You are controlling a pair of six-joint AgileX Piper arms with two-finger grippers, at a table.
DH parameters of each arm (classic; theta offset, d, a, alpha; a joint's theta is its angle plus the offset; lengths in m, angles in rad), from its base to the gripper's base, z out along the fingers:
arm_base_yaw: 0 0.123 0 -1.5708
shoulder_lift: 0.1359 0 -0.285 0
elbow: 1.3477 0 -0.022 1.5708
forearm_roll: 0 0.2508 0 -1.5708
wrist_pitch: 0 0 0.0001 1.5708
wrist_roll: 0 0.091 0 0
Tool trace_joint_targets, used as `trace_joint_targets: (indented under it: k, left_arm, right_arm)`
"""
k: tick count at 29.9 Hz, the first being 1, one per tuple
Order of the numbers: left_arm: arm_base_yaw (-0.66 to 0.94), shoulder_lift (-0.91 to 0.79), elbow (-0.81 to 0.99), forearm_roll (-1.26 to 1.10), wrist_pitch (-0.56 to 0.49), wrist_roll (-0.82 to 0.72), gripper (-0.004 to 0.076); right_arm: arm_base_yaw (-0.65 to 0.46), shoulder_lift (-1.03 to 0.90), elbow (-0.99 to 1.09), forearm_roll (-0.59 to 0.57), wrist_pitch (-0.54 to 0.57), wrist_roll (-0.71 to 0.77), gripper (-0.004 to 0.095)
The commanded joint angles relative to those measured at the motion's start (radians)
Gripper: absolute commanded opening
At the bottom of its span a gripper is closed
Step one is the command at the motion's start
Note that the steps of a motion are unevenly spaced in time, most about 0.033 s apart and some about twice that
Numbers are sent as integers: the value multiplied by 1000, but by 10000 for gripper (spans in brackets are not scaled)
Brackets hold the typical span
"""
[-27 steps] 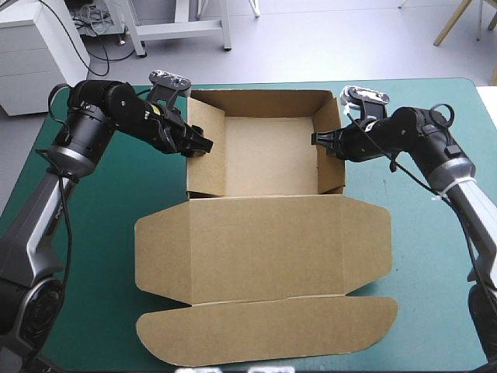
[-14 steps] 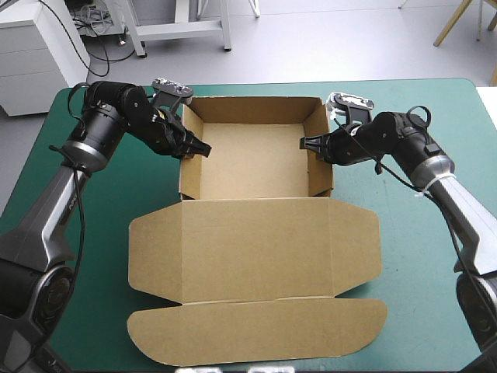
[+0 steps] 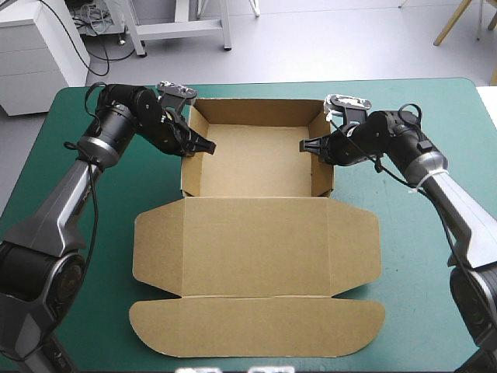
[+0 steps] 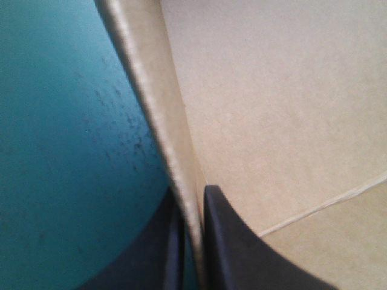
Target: Fold the box
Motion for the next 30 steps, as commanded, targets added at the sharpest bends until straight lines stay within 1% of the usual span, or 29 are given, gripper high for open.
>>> trace_joint_targets:
  k: [1, 5, 13, 24, 25, 27, 29, 30]
  left_arm:
    - [-5, -27, -22, -48, -36, 32, -10]
    - [-5, -5, 12, -38, -73, 18, -10]
    - [-5, 19, 89, -36, -154, 8, -10]
    - [-5, 68, 93, -45, -152, -14, -10]
    - [-5, 68, 93, -43, -152, -16, -8]
    - [-5, 68, 93, -39, -151, -16, 21]
    - [-5, 68, 93, -40, -146, -16, 99]
    - [-5, 66, 93, -40, -142, -16, 165]
  right_arm:
    - [8, -30, -49, 8, -35, -11, 3]
    - [8, 13, -51, -24, 11, -8, 3]
    - [8, 87, -57, -44, 20, -8, 3]
    - [8, 116, -64, -23, 49, -36, 9]
    - [8, 114, -73, -20, 53, -46, 23]
    - [8, 114, -101, -20, 72, -54, 99]
    - [8, 114, -136, -20, 98, -56, 219]
    - [8, 114, -157, -20, 109, -56, 289]
